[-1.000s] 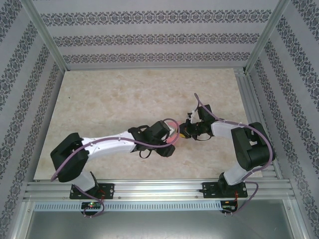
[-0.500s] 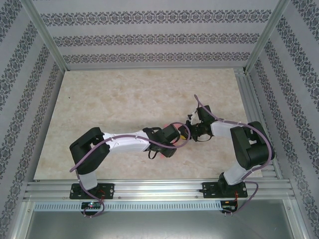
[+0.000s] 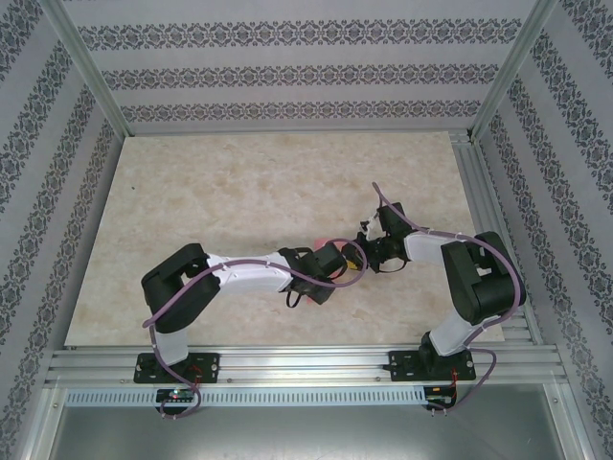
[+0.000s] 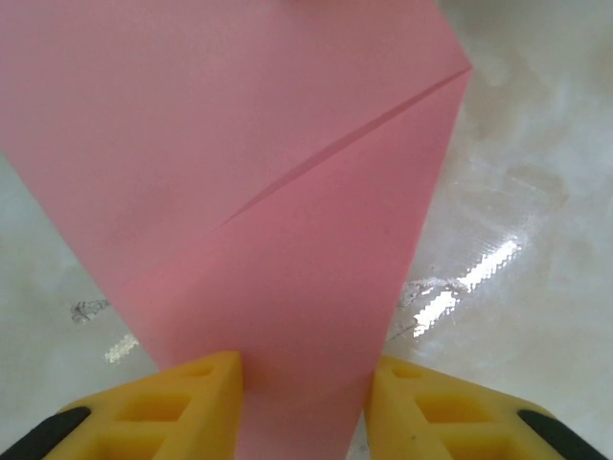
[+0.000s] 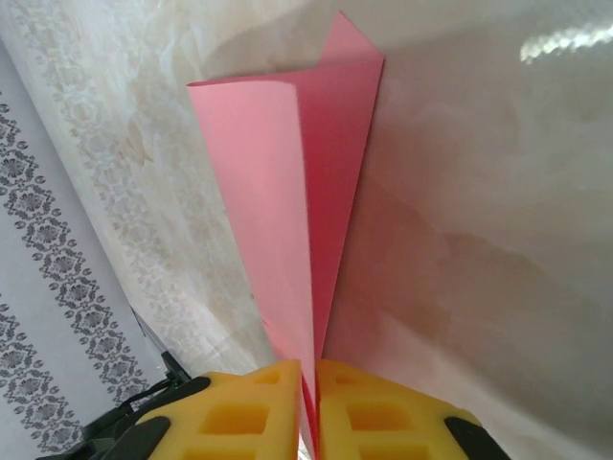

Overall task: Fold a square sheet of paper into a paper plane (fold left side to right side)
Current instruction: Fold the wing for the fifth time at the center of the table.

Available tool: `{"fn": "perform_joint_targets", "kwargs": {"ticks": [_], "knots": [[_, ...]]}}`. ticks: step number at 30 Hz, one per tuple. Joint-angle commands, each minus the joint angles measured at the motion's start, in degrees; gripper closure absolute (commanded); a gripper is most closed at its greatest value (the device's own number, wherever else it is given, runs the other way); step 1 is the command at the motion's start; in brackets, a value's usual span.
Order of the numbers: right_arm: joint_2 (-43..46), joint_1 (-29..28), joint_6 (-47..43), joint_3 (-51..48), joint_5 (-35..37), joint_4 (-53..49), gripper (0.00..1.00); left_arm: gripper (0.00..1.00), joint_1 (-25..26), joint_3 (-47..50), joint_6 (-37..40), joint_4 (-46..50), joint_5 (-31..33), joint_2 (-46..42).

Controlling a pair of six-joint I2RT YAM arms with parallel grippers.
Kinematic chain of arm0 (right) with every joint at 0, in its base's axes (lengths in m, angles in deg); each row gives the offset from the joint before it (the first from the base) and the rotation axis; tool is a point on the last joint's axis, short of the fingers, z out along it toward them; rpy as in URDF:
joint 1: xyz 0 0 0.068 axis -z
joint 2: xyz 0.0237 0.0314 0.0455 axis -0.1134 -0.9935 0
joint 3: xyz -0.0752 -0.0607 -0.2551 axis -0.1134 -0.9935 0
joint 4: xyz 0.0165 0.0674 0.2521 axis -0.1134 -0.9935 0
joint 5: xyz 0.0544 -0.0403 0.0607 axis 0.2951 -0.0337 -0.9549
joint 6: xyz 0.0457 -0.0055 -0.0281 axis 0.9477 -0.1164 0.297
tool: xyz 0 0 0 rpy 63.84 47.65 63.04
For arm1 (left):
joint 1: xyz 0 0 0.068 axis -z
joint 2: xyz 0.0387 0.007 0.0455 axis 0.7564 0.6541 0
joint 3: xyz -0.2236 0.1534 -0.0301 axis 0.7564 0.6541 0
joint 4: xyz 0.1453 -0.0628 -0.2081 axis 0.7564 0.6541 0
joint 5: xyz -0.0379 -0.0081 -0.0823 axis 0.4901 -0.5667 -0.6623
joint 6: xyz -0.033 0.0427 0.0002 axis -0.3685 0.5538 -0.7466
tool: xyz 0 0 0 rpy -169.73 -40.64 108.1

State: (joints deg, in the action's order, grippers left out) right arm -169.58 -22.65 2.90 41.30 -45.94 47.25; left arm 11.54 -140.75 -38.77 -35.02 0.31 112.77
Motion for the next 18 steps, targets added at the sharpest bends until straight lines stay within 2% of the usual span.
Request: {"fn": "perform_joint_targets", "kwargs": {"ticks": [1, 13, 18], "knots": [[-0.3, -0.3, -1.4, 1.4, 0.3, -1.0, 0.84, 0.65, 0.9, 1.0, -0.4, 0.0, 1.1, 0.6], [9.6, 5.3, -6.3, -1.1, 5.8, -7.5, 0.56, 0.87, 0.7, -2.2, -0.5, 0.7, 1.0, -2.9], [14.7, 7.4, -7.8, -4.2, 7.0, -6.6, 0.49, 0.97, -1.2, -2.6, -2.9, -0.5, -3.0, -4.9]]}}
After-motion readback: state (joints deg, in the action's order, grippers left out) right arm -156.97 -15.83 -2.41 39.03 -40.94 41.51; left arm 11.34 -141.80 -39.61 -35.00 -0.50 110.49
